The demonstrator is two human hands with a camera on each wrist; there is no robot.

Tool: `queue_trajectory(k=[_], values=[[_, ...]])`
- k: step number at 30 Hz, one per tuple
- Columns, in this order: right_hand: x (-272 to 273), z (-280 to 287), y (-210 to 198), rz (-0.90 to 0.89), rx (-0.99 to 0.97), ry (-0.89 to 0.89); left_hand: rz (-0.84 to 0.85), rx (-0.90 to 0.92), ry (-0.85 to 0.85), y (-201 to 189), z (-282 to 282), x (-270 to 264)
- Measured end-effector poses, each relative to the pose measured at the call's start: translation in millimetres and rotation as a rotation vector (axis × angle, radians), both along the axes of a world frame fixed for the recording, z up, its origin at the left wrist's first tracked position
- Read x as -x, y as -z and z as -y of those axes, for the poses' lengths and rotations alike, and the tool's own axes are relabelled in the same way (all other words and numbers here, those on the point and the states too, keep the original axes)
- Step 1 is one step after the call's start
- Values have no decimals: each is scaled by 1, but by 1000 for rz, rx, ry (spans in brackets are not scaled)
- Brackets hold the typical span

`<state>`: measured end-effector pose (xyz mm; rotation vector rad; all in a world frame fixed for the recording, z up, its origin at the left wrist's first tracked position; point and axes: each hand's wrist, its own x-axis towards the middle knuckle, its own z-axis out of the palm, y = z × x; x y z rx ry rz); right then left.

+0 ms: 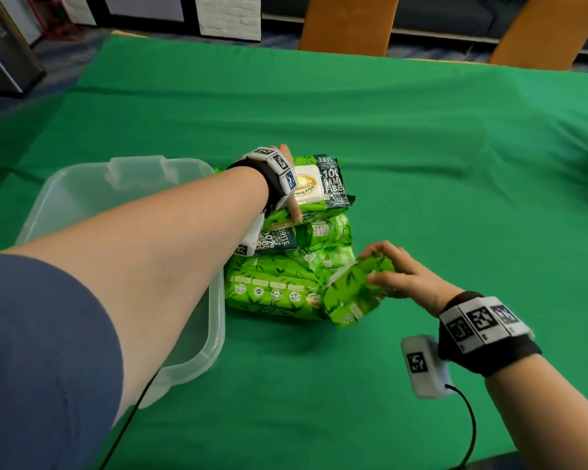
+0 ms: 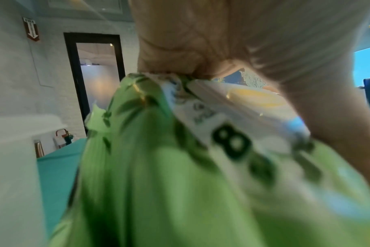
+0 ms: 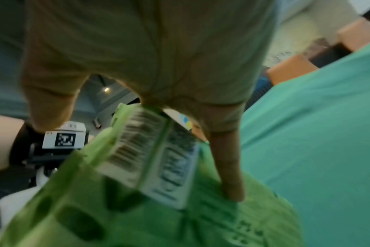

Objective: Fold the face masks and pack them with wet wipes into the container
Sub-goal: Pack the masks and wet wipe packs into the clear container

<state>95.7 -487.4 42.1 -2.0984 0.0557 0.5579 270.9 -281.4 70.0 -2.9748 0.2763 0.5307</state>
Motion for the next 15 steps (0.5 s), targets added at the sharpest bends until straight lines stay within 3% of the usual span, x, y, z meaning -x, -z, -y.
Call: queue_trajectory(k=[4,9,15], values=[[18,0,12,-82,-162,262,10,21,26,-17,1,10],[44,16,31,-320,-234,352,12,52,27,-21,6,27],[69,1,67,-480,-296,648,35,122,44,-28,13,48]])
